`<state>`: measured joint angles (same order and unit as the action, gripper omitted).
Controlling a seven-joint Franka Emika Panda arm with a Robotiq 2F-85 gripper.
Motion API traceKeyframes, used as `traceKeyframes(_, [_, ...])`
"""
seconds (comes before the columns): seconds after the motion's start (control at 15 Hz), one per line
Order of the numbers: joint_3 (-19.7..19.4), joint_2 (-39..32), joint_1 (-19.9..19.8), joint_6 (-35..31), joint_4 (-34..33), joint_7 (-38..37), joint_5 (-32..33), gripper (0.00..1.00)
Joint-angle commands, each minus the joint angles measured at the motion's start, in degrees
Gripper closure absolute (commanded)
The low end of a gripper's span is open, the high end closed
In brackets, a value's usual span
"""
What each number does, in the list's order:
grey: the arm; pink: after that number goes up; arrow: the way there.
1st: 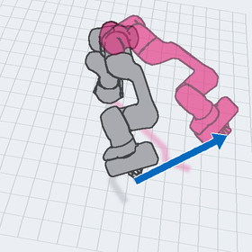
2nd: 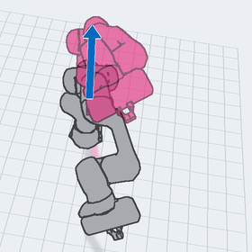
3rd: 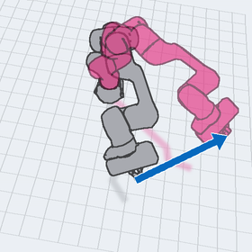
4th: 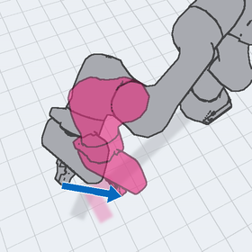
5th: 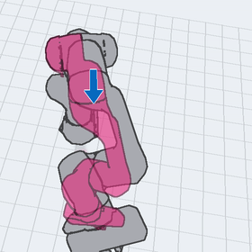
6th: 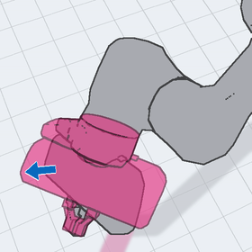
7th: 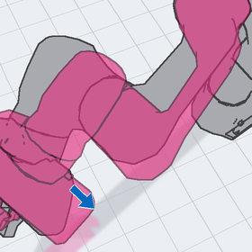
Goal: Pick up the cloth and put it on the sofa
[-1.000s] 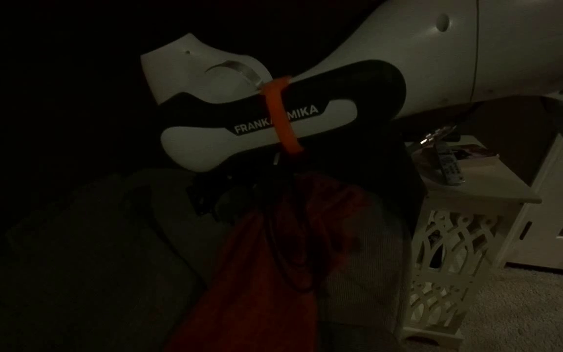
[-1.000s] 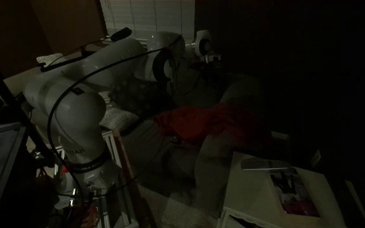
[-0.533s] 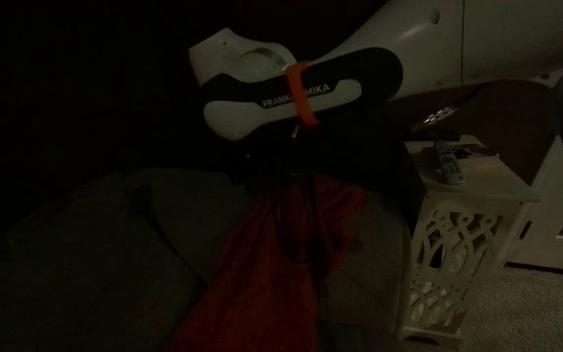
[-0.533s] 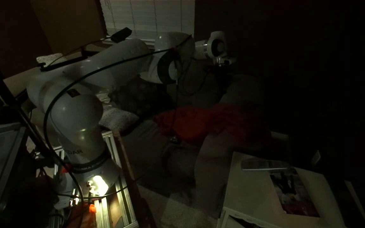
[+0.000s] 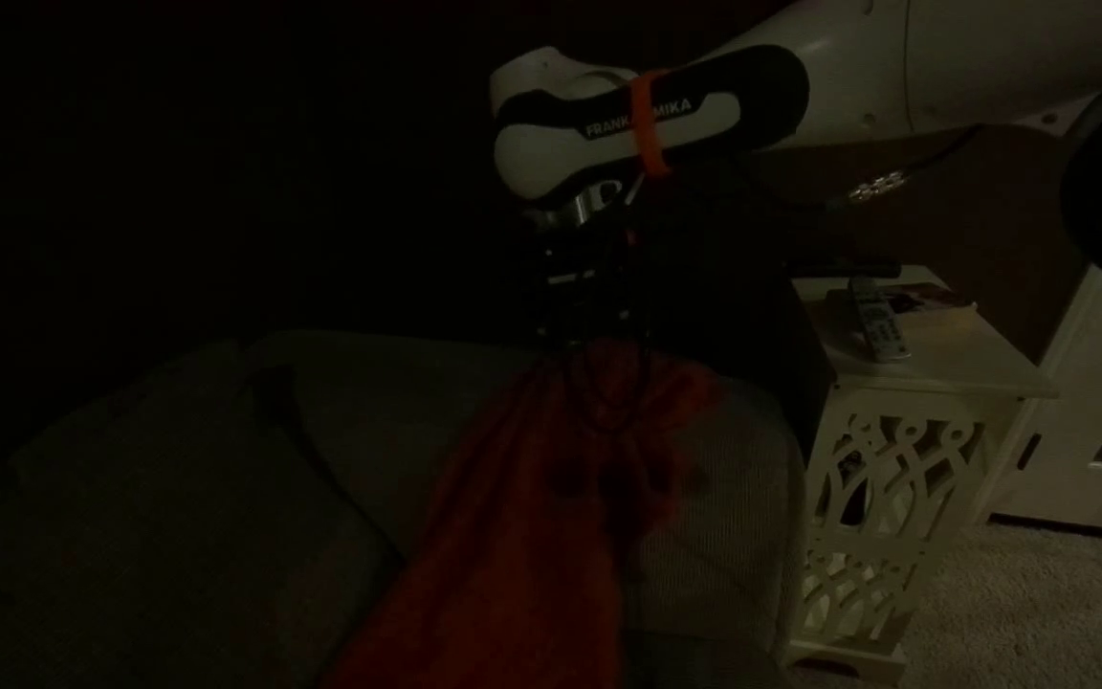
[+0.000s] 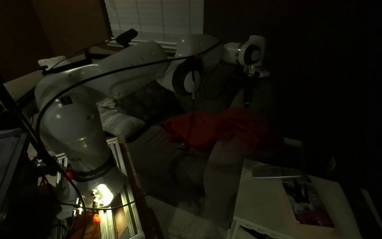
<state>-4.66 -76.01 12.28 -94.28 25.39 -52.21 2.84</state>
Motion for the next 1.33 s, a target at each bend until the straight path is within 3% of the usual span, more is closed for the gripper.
traceKeyframes(0.0, [4.2,0.6,-2.4,4.3,2.1,-2.0,-5.0,0.00])
traceKeyframes(0.2, [5.6,-3.6,-4.6,1.0,-3.1,-6.0,-7.9,0.00])
traceKeyframes(0.4, [7.8,-4.1,-6.4,-7.1,-0.9,-5.3,-10.7,0.00])
traceKeyframes(0.47, [6.0,-2.5,-5.4,-3.6,0.4,-4.6,-8.4,0.00])
traceKeyframes(0.8, [6.2,-3.9,-5.3,-8.1,0.1,-3.9,-8.5,0.00])
traceKeyframes(1.27, [4.1,-4.2,-8.4,-6.4,-0.3,-1.6,-7.7,0.00])
